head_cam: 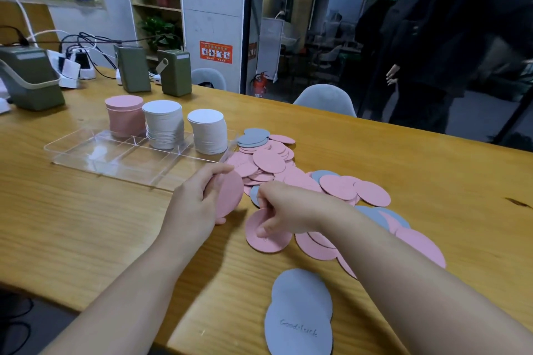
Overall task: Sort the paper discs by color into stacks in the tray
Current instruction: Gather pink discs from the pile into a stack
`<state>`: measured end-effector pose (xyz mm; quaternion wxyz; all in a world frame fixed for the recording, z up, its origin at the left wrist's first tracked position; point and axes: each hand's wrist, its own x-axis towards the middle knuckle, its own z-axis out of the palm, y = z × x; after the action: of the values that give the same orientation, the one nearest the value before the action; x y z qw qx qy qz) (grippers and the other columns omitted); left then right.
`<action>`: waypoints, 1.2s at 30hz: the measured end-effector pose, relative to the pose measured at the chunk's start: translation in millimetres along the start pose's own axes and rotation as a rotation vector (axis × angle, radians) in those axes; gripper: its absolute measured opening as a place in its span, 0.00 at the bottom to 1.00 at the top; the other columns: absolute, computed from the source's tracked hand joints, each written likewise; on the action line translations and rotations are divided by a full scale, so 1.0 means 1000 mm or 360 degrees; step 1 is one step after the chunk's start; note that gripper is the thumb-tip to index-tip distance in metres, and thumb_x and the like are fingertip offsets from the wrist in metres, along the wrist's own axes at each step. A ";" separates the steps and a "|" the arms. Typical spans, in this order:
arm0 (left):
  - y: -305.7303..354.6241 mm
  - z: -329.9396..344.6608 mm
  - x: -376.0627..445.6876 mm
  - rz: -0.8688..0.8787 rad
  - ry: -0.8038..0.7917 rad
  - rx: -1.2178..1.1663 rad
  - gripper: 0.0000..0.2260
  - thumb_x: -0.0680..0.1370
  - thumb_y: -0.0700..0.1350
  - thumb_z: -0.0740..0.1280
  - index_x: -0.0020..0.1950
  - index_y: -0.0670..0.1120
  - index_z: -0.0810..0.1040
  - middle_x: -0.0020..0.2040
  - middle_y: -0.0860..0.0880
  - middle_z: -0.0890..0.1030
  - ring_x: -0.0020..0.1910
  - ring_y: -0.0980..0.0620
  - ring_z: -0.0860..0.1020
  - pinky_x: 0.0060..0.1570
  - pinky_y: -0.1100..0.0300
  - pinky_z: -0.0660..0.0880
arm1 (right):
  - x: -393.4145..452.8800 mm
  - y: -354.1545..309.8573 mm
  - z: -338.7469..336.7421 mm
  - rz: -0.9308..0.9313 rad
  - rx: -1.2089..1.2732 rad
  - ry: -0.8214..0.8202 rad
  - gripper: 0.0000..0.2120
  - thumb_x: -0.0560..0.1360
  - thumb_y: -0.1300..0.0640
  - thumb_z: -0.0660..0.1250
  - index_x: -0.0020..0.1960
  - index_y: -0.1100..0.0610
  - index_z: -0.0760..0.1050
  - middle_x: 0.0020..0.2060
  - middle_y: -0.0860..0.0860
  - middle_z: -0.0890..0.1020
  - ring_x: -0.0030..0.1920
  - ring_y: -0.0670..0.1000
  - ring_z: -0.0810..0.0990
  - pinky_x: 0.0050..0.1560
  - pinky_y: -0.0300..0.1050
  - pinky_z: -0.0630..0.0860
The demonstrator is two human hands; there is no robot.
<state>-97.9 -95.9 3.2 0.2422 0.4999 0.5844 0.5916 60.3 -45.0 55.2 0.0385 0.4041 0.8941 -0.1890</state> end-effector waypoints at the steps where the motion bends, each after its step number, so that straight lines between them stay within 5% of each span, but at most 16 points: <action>1: 0.000 0.000 -0.001 0.0011 -0.0010 0.0002 0.15 0.81 0.43 0.59 0.49 0.63 0.78 0.45 0.67 0.77 0.42 0.65 0.76 0.30 0.58 0.80 | 0.000 0.001 0.000 -0.0027 0.0017 0.0033 0.15 0.71 0.56 0.72 0.43 0.58 0.65 0.42 0.52 0.70 0.38 0.51 0.66 0.32 0.43 0.60; 5: 0.000 0.000 -0.001 0.0069 -0.0037 0.0004 0.12 0.81 0.44 0.60 0.50 0.61 0.78 0.44 0.67 0.77 0.43 0.64 0.76 0.33 0.55 0.81 | 0.001 0.010 0.004 -0.0119 0.0179 0.0273 0.11 0.72 0.58 0.70 0.42 0.55 0.67 0.34 0.45 0.69 0.36 0.47 0.66 0.33 0.39 0.61; 9: 0.003 0.000 -0.003 0.0252 -0.0108 0.0053 0.08 0.77 0.54 0.59 0.50 0.60 0.77 0.46 0.62 0.80 0.44 0.63 0.77 0.40 0.73 0.73 | 0.002 0.013 0.016 -0.0143 0.0501 0.0599 0.07 0.75 0.58 0.67 0.43 0.52 0.68 0.35 0.43 0.73 0.38 0.47 0.73 0.38 0.40 0.69; 11: 0.002 0.000 -0.003 0.0210 -0.0203 0.0003 0.09 0.73 0.59 0.62 0.49 0.62 0.77 0.44 0.59 0.80 0.39 0.61 0.77 0.37 0.66 0.76 | 0.003 0.011 0.020 -0.0078 0.0729 0.0720 0.07 0.75 0.58 0.67 0.42 0.52 0.68 0.36 0.47 0.76 0.36 0.49 0.78 0.40 0.44 0.74; 13: -0.002 0.001 -0.002 0.0183 -0.0278 -0.0005 0.13 0.68 0.63 0.66 0.51 0.65 0.77 0.47 0.62 0.80 0.45 0.56 0.79 0.44 0.56 0.79 | 0.004 0.010 0.027 -0.0014 0.0886 0.0813 0.08 0.75 0.57 0.66 0.41 0.51 0.68 0.38 0.49 0.79 0.35 0.49 0.80 0.42 0.46 0.77; 16: -0.004 0.002 -0.002 0.0305 -0.0362 0.0112 0.16 0.69 0.54 0.69 0.55 0.67 0.73 0.54 0.63 0.79 0.56 0.61 0.76 0.54 0.69 0.71 | 0.005 0.011 0.034 0.0028 0.1025 0.0870 0.07 0.74 0.55 0.67 0.40 0.49 0.70 0.36 0.47 0.81 0.36 0.48 0.82 0.46 0.54 0.79; 19: -0.003 0.004 -0.003 0.0330 -0.0425 0.0168 0.18 0.72 0.47 0.65 0.57 0.67 0.72 0.58 0.62 0.77 0.61 0.61 0.73 0.57 0.70 0.67 | 0.004 0.018 0.027 0.0004 0.0875 0.0883 0.06 0.74 0.56 0.68 0.39 0.50 0.73 0.31 0.41 0.78 0.33 0.40 0.77 0.39 0.38 0.75; 22: -0.001 0.004 -0.004 0.0311 -0.0429 0.0158 0.20 0.74 0.44 0.63 0.57 0.69 0.72 0.57 0.67 0.77 0.60 0.64 0.73 0.55 0.73 0.66 | 0.002 0.037 0.011 0.0071 0.0550 0.0990 0.03 0.75 0.55 0.66 0.48 0.53 0.77 0.43 0.44 0.79 0.45 0.44 0.75 0.46 0.38 0.70; 25: 0.003 0.004 -0.006 0.0328 -0.0425 0.0133 0.27 0.78 0.36 0.64 0.55 0.72 0.73 0.55 0.70 0.76 0.58 0.64 0.73 0.53 0.75 0.67 | 0.005 0.057 0.002 0.0324 0.0211 0.0842 0.20 0.76 0.50 0.64 0.67 0.55 0.70 0.61 0.49 0.75 0.63 0.51 0.65 0.60 0.44 0.65; 27: 0.005 0.004 -0.007 0.0280 -0.0414 0.0052 0.28 0.78 0.35 0.63 0.52 0.74 0.73 0.55 0.70 0.76 0.57 0.58 0.75 0.47 0.70 0.74 | 0.006 0.062 -0.002 0.0430 0.0173 0.0676 0.28 0.76 0.46 0.64 0.72 0.55 0.63 0.65 0.51 0.72 0.67 0.54 0.60 0.63 0.47 0.63; 30: 0.008 0.005 -0.008 0.0171 -0.0372 -0.0088 0.28 0.79 0.36 0.62 0.49 0.75 0.75 0.57 0.66 0.75 0.54 0.52 0.77 0.33 0.60 0.79 | 0.009 0.064 -0.005 0.0457 0.0271 0.0497 0.24 0.74 0.43 0.64 0.66 0.53 0.68 0.58 0.54 0.74 0.66 0.53 0.61 0.58 0.50 0.67; 33: 0.011 0.006 -0.008 0.0162 -0.0342 -0.0094 0.28 0.79 0.36 0.62 0.49 0.75 0.75 0.57 0.64 0.75 0.52 0.53 0.76 0.31 0.58 0.80 | 0.011 0.063 -0.006 0.0412 0.0215 0.0420 0.20 0.71 0.40 0.67 0.52 0.56 0.72 0.48 0.54 0.76 0.57 0.51 0.64 0.49 0.48 0.68; 36: 0.009 0.006 -0.007 0.0144 -0.0347 -0.0092 0.29 0.79 0.36 0.62 0.49 0.75 0.74 0.54 0.70 0.75 0.51 0.53 0.76 0.31 0.59 0.79 | 0.012 0.061 -0.003 0.0306 0.0127 0.0426 0.22 0.70 0.40 0.68 0.51 0.58 0.72 0.49 0.52 0.76 0.55 0.52 0.64 0.49 0.48 0.67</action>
<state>-87.5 -101.5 8.4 0.2916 0.5798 0.5142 0.5607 97.8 1.0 36.7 -0.0790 0.5105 0.8403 -0.1642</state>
